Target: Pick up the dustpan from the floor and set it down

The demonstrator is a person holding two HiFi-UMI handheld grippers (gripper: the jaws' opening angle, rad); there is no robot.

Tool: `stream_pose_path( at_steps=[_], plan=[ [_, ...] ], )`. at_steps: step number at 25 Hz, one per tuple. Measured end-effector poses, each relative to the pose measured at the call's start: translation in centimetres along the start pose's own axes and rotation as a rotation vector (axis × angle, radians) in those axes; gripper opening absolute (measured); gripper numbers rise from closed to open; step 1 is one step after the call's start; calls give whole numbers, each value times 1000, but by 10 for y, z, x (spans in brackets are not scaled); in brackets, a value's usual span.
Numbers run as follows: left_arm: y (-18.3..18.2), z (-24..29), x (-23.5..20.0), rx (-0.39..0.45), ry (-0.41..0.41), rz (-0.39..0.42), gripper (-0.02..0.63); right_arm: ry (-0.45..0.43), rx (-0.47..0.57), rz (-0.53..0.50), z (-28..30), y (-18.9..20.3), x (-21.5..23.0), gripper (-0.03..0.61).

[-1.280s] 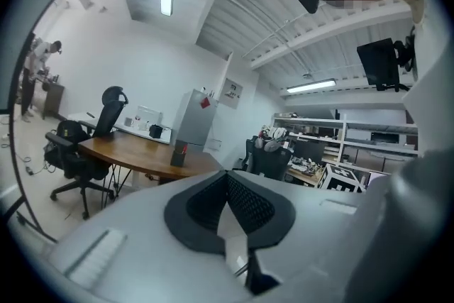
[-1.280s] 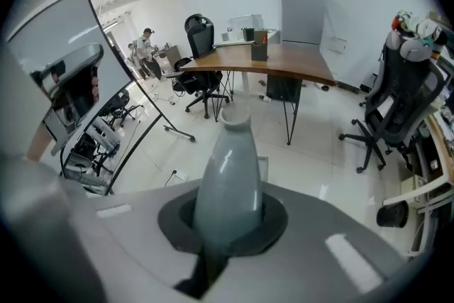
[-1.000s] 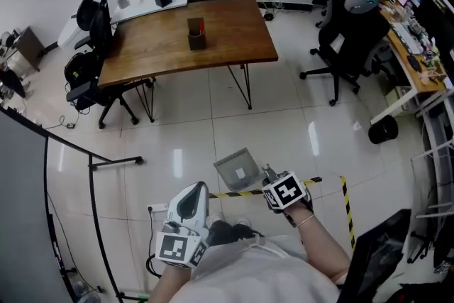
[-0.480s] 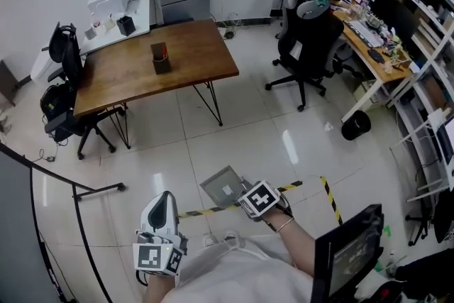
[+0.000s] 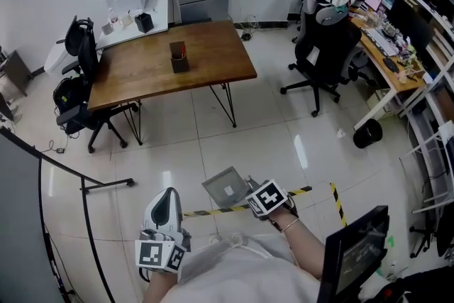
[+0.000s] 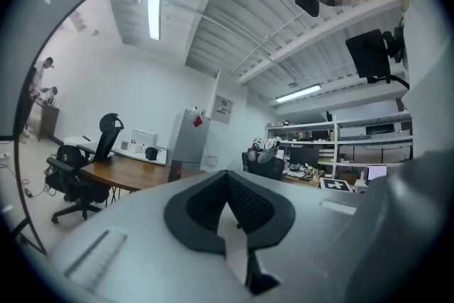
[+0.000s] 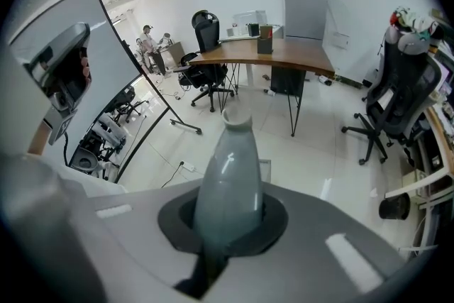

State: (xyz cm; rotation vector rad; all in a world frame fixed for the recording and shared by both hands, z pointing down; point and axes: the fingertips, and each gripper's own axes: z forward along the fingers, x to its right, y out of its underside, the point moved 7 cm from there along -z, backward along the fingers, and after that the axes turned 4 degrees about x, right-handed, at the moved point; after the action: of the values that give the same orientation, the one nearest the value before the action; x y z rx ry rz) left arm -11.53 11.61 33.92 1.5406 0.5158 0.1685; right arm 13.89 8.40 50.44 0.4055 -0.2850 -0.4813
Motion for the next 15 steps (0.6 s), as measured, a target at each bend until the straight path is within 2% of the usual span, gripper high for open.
stream_pose_path(
  at_steps=[9, 15],
  plan=[
    [9, 19, 2, -1, -55, -11, 14, -50, -15, -60, 10, -12, 12, 0],
    [23, 27, -2, -35, -98, -15, 14, -65, -11, -64, 18, -23, 26, 0]
  ],
)
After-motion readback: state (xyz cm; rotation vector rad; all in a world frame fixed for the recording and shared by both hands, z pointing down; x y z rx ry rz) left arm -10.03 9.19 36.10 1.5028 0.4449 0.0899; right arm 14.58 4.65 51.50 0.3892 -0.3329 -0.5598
